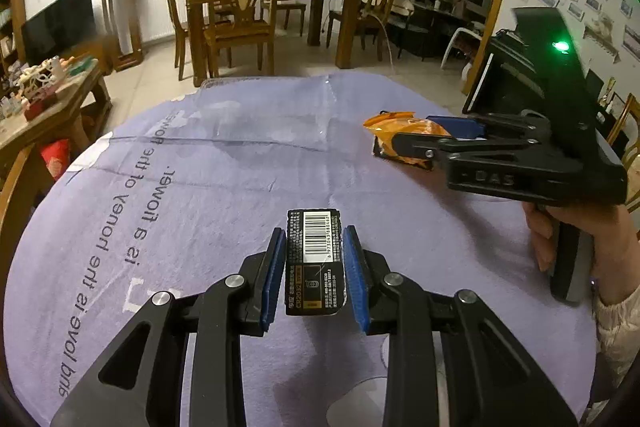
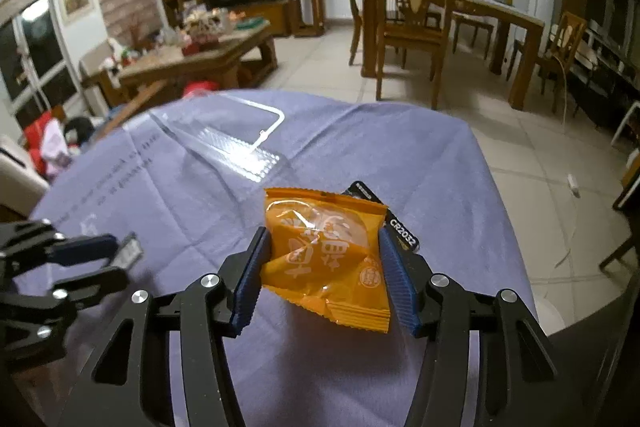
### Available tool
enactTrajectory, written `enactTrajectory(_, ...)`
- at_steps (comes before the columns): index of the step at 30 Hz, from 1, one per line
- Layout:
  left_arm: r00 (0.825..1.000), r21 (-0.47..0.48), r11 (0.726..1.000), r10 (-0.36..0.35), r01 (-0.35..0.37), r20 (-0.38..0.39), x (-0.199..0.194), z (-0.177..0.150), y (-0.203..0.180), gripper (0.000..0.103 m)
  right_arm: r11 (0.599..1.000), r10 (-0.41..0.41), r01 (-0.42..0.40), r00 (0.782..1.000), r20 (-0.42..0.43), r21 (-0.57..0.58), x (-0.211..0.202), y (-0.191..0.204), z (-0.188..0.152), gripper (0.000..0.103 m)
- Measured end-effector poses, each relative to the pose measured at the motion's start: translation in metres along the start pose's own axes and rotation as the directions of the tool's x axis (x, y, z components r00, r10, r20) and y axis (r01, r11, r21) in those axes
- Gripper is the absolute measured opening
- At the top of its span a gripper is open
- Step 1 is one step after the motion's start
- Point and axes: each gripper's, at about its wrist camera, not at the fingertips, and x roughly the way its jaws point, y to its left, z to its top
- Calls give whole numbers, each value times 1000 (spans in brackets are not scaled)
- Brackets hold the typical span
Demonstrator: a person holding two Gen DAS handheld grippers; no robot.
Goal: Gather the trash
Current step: 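Grasp the black battery pack with the left tool while the right tool grasps the orange packet, then carry the battery pack and orange packet to the black bin and release both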
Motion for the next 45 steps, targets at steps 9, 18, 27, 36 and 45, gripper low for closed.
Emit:
enactTrajectory(9,987,39,991,-128,125,92,-14,3,-18,30,979,98,-130,975,200,154,-94,-20,-35,55)
enactTrajectory(18,961,102,964,-255,245,105,-24,23,-73,30,959,-15,-88,934,357,271,-194,-73,-88,55)
enactTrajectory(27,924,214,915,-368,341,103,-16,61,-172,30,910,-173,-20,889,423,415,-264,-156,-141,55)
enactTrajectory(36,863,292,830,-504,476,26,25,77,-281,30,829,-312,29,852,420,558,-301,-237,-193,55)
enactTrajectory(45,864,308,816,-501,490,-48,61,67,-329,30,751,-342,0,856,388,660,-302,-301,-243,55)
